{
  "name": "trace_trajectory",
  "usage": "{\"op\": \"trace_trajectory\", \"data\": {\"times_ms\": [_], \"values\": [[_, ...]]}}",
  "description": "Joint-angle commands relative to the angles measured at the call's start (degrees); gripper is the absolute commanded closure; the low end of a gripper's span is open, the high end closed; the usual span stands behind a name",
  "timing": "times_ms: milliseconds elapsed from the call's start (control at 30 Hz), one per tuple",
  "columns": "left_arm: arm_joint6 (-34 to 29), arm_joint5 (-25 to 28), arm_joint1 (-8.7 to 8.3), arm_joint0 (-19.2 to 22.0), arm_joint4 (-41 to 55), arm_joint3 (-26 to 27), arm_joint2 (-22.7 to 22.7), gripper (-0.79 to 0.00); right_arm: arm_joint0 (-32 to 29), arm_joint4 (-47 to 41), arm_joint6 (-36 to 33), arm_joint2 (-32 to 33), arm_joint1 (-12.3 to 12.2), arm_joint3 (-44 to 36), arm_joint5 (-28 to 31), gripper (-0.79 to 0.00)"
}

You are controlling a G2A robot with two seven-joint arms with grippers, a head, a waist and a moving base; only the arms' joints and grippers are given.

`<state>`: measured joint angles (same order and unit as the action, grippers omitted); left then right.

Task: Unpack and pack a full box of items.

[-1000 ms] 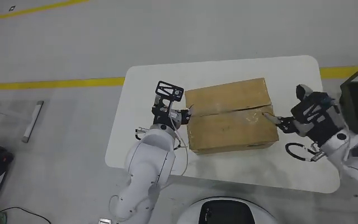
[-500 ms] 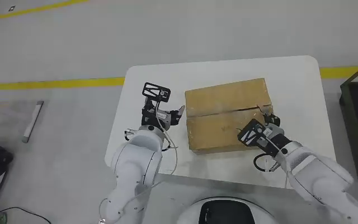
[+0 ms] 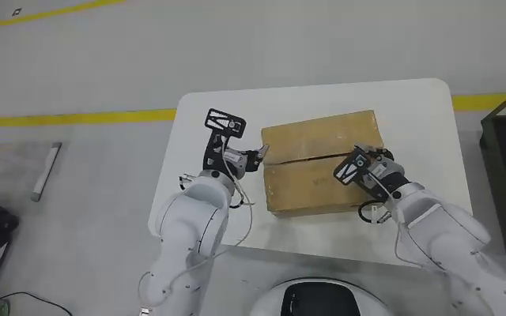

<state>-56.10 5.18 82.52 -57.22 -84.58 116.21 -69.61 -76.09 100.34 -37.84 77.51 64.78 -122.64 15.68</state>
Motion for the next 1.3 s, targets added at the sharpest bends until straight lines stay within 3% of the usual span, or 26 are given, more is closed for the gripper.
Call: {"op": "trace_trajectory", "data": {"times_ms": [0,33,133,233,267,333,367,433,1033,1267], "values": [[0.14,0.11,0.1,0.49,1.04,-0.63,0.64,-0.785,0.16,0.68,0.07,0.33,-0.01,0.12,0.27,-0.049],[0.25,0.12,0.16,0.76,1.49,-1.0,1.01,-0.785,0.14,0.85,0.28,0.39,-0.01,0.2,0.5,0.0],[0.76,-0.11,0.34,1.63,2.2,-2.4,2.09,-0.702,-0.02,1.67,0.67,0.78,-0.01,0.45,0.84,0.0],[1.09,-0.5,0.44,2.29,2.14,-3.31,2.63,-0.751,-0.26,1.28,0.92,1.5,0.02,0.19,0.93,0.0],[1.15,-0.64,0.45,2.42,2.15,-3.49,2.61,-0.763,-0.36,0.34,0.99,1.89,0.06,-0.11,0.91,-0.099],[1.11,-0.85,0.44,2.56,2.1,-3.76,2.38,-0.785,-0.54,-2.16,1.67,2.96,0.08,-0.92,1.51,-0.416],[1.09,-0.87,0.42,2.58,2.03,-3.87,2.22,-0.785,-0.59,-2.94,2.3,3.51,0.04,-1.35,2.21,-0.508],[1.09,-1.18,0.38,2.51,1.92,-3.94,1.71,-0.785,-0.85,-4.4,3.36,4.23,-0.03,-1.69,3.88,-0.785],[0.88,-1.71,0.05,1.54,1.52,-2.95,-0.57,-0.785,-0.06,-3.69,4.47,4.51,-0.07,-1.07,4.92,-0.785],[0.88,-1.71,0.05,1.54,1.52,-2.95,-0.57,-0.785,0.95,4.88,6.67,2.49,-0.08,2.05,3.47,-0.785]]}}
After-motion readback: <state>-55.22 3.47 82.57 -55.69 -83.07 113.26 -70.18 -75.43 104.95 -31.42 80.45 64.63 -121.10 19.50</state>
